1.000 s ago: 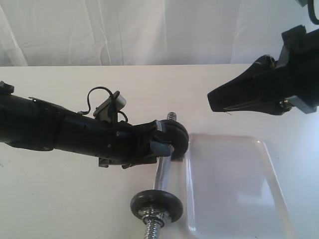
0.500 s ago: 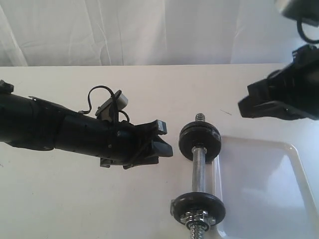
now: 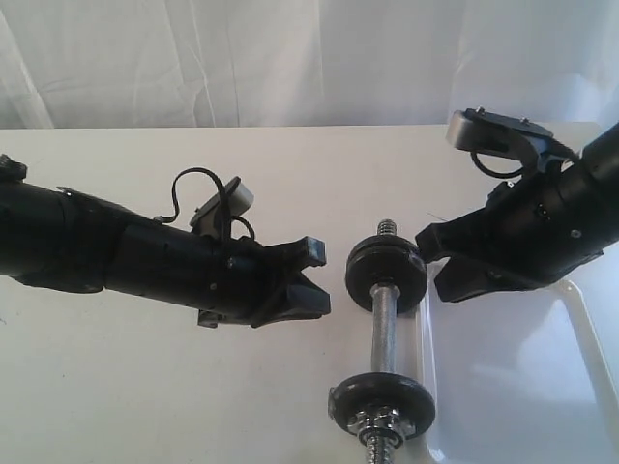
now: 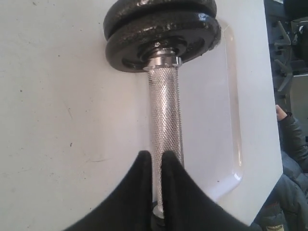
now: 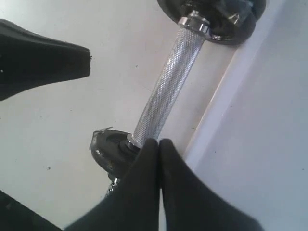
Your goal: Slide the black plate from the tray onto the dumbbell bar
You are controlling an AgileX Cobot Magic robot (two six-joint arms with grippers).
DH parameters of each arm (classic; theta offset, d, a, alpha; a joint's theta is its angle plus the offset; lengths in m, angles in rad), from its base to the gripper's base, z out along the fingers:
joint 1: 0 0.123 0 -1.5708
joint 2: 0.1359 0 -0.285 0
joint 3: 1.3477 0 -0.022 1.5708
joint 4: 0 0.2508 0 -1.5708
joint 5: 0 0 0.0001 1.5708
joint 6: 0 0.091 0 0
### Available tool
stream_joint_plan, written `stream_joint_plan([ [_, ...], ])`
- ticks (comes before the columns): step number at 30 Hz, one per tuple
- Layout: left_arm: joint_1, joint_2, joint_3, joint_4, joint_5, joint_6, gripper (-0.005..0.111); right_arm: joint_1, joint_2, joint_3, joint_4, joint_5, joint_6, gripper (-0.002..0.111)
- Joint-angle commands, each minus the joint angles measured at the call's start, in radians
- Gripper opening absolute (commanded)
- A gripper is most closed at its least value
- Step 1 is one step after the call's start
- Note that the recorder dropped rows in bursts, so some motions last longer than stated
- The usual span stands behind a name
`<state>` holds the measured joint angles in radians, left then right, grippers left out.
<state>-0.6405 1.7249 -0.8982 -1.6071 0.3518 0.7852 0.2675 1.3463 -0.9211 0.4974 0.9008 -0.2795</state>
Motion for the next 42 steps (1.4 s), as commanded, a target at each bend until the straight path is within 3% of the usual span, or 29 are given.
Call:
stream_joint_plan([
  [1, -0.002, -0.007, 0.0, 0.008, 0.048, 0.003, 0.0, 0.004, -0.026, -0.002, 0.007, -0.003, -0.012, 0.0],
  [13, 0.001, -0.048, 0.0, 0.153, 0.084, -0.034, 0.0, 0.004, -0.228, 0.037, -0.011, -0.022, -0.037, 0.0],
  [29, 0.001, -0.025, 0.0, 0.157, 0.095, -0.034, 0.0, 0.004, -0.955, 0.107, 0.042, 0.018, 0.021, 0.0],
  [42, 0.001, -0.027, 0.0, 0.159, 0.113, -0.031, 0.0, 0.004, -1.009, 0.107, 0.029, 0.167, 0.133, 0.0],
])
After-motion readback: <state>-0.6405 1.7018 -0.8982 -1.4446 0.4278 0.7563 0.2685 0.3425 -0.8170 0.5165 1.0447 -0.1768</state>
